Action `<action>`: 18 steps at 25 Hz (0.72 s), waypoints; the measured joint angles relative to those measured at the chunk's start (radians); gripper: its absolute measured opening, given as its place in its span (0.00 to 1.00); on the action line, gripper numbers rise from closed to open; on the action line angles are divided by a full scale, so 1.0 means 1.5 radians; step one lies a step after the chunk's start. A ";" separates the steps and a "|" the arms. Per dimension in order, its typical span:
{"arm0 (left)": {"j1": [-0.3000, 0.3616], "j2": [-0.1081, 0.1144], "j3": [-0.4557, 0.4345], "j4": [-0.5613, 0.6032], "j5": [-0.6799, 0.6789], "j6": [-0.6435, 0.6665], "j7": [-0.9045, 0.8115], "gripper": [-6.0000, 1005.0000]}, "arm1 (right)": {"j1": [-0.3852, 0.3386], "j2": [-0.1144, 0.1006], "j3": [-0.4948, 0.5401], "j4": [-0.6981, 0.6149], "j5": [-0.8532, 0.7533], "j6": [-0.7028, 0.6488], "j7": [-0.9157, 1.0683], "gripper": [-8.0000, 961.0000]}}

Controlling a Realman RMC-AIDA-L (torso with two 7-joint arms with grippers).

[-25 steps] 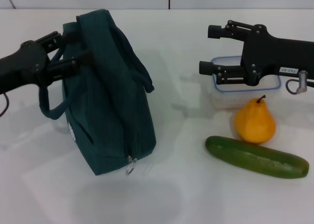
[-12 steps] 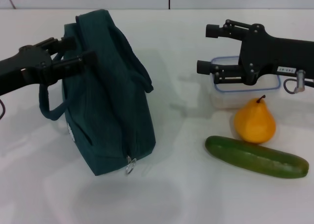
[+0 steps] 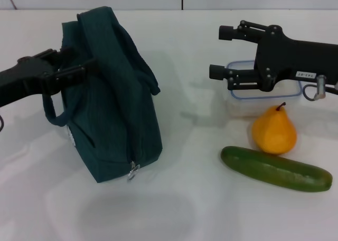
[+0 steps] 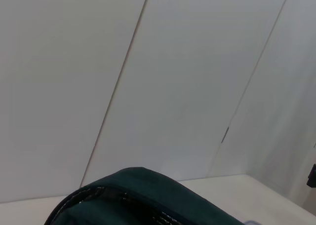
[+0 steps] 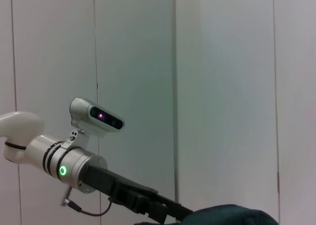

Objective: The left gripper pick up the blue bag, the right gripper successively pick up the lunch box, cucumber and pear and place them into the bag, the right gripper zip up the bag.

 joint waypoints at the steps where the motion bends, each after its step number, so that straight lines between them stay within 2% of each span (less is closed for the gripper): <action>1: 0.002 0.000 -0.001 -0.001 -0.009 0.003 0.007 0.87 | -0.001 0.000 0.000 0.000 0.000 0.000 0.000 0.89; 8: 0.008 0.004 -0.029 -0.007 -0.076 0.083 0.038 0.87 | -0.002 0.000 0.000 0.000 0.000 0.000 0.000 0.89; 13: 0.015 0.002 -0.043 0.004 -0.064 0.078 0.027 0.87 | 0.000 0.000 0.000 0.000 0.002 0.000 0.000 0.89; 18: 0.029 -0.001 -0.030 0.038 -0.044 0.030 0.008 0.87 | 0.004 0.000 0.000 0.000 0.003 0.000 0.002 0.89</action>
